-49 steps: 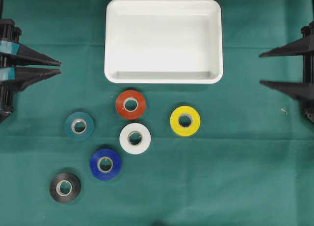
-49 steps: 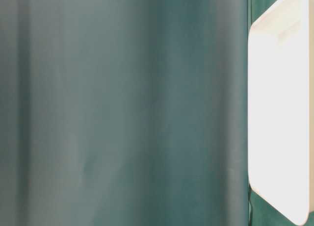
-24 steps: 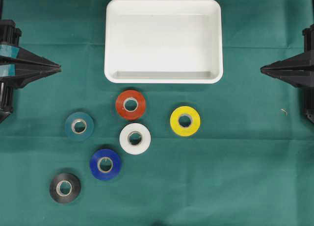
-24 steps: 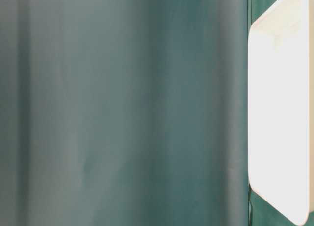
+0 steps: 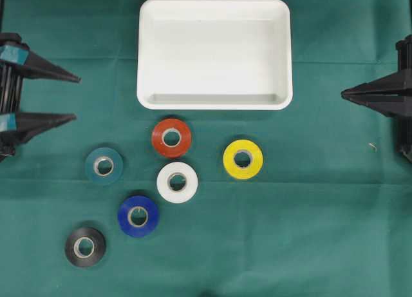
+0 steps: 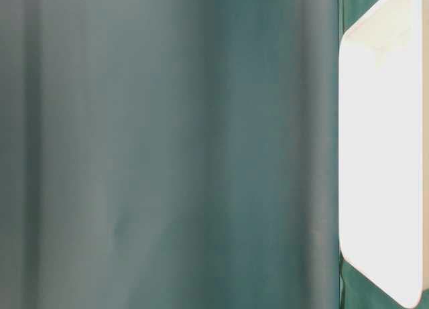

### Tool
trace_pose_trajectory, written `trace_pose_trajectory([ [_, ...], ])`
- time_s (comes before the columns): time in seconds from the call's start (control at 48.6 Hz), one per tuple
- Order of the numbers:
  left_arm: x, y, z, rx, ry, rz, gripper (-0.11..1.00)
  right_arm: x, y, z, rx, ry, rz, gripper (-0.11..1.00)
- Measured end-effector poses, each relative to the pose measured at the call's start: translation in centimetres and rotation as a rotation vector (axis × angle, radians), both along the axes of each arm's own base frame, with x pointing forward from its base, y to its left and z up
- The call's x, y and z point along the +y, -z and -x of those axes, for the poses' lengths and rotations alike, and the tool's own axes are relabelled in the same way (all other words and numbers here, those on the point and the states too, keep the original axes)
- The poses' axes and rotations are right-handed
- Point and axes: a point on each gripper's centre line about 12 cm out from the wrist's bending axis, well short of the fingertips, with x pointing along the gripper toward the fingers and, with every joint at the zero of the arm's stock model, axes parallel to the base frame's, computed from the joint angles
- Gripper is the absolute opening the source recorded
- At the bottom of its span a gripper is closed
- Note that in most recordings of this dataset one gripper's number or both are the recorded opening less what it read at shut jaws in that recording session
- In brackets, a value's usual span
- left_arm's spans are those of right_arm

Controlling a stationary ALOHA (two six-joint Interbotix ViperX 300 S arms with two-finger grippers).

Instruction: Put the tape into the white case with the left arm.

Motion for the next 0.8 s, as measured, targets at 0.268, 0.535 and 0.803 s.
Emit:
trace_pose_trajectory([
  [0.268,0.0,-0.1,0.2,-0.003,-0.001,0.008,1.00,0.0,0.5,0.1,0.017,0.000,0.000,-0.09],
  [0.535,0.0,1.3,0.6,0.120,0.004,0.022,1.00,0.0,2.6,0.4,0.123,0.001,-0.002,-0.09],
  [0.803,-0.1,1.8,0.5,0.224,0.005,0.035,1.00,0.0,6.2,1.6,0.248,0.001,-0.003,-0.09],
])
